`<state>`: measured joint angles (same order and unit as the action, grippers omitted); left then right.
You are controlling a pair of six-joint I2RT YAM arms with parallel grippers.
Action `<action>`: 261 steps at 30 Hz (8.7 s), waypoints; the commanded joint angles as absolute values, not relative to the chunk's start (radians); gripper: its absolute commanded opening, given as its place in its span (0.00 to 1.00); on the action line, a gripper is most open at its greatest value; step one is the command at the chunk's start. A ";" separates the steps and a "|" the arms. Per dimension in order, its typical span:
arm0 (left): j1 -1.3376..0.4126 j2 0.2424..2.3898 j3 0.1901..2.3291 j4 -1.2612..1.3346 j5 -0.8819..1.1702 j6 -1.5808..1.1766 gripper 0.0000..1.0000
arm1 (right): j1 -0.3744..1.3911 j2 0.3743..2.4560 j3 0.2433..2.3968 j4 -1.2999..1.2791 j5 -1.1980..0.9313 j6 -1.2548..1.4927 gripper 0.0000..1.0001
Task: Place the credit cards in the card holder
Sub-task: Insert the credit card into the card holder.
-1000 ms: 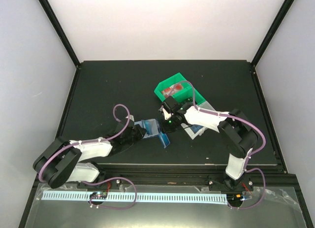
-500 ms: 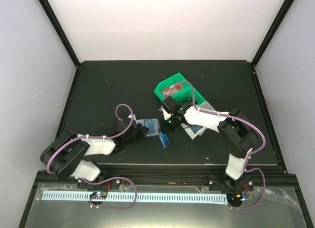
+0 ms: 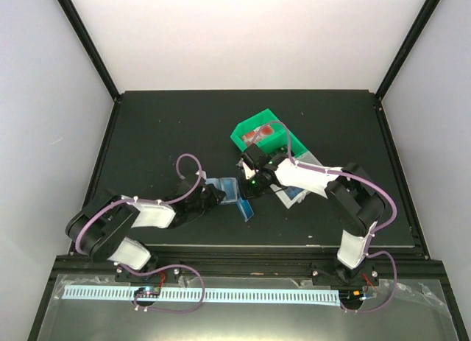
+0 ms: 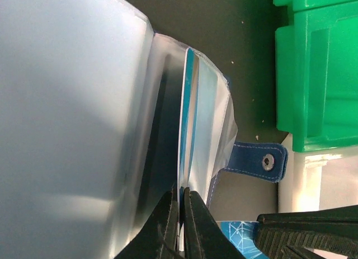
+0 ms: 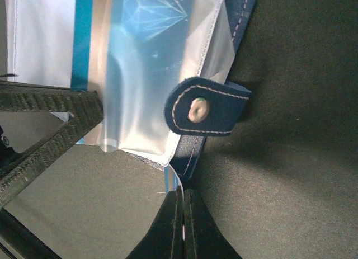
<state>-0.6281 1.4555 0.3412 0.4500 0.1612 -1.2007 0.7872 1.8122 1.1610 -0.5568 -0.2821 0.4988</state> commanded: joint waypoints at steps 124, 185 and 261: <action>-0.611 1.736 0.958 -0.110 0.265 -0.626 0.44 | 0.747 1.818 1.335 -0.763 0.138 0.456 0.01; -0.428 1.570 0.759 -0.363 0.286 -0.687 0.56 | 0.534 1.992 1.245 -0.201 -0.637 0.654 0.01; -0.482 1.651 0.761 -0.472 0.051 -0.717 0.28 | 0.618 2.003 1.234 -0.152 -0.498 0.759 0.01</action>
<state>-0.4843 1.5860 0.7834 -0.3759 0.1184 -0.7109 0.6167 1.9808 1.2316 -0.1806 -0.4614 0.7441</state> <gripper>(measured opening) 0.284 0.017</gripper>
